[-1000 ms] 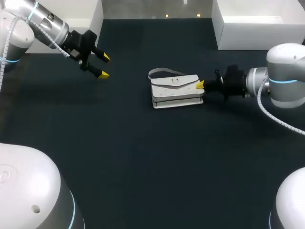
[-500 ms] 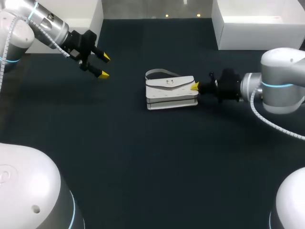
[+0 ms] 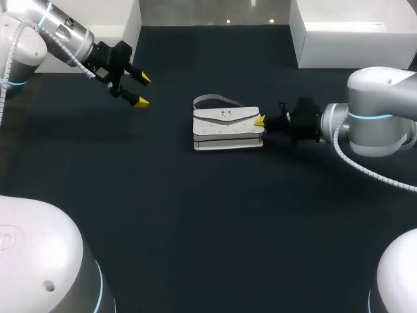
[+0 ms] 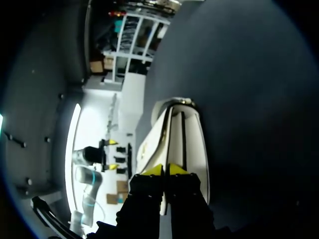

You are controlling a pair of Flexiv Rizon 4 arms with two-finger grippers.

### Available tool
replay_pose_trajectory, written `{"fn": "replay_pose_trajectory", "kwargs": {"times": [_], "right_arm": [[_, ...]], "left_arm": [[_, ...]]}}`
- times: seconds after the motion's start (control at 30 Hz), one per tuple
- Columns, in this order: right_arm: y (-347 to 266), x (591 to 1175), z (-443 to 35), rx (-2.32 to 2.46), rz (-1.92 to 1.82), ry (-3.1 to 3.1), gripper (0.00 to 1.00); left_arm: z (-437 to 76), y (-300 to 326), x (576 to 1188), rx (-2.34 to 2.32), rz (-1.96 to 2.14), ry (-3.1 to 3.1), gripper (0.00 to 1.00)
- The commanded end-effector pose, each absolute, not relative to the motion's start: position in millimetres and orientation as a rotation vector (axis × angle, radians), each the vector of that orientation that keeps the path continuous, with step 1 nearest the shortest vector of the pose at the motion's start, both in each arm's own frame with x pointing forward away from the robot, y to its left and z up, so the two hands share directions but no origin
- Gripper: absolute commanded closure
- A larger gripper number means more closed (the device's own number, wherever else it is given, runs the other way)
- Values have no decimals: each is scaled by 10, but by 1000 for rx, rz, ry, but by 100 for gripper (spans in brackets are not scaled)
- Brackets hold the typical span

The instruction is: Pick up the bag, open it, inspect its contents, close it, and place it on the opposite side

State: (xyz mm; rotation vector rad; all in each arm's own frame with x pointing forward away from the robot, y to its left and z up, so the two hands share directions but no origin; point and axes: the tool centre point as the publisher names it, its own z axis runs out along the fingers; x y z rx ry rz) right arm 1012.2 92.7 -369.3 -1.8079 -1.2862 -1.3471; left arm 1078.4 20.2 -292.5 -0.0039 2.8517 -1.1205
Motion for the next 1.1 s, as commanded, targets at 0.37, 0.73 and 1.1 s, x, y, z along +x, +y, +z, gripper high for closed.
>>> {"fn": "replay_pose_trajectory", "kwargs": {"times": [0.37,0.73,1.1], "right_arm": [[990,10169,-3763,-1793,-1318,-1271,58],[852,10127,-3659,-1789,-1203,-1306,54],[655,10142,-3670,-1731,-1015,-1362,51]], "left_arm": [[-2939,197,10785,-4,-1123,2848,0],[-2939,197,10785,-4,-1123,2848,0],[-2939,197,10785,-4,-1123,2848,0]]}}
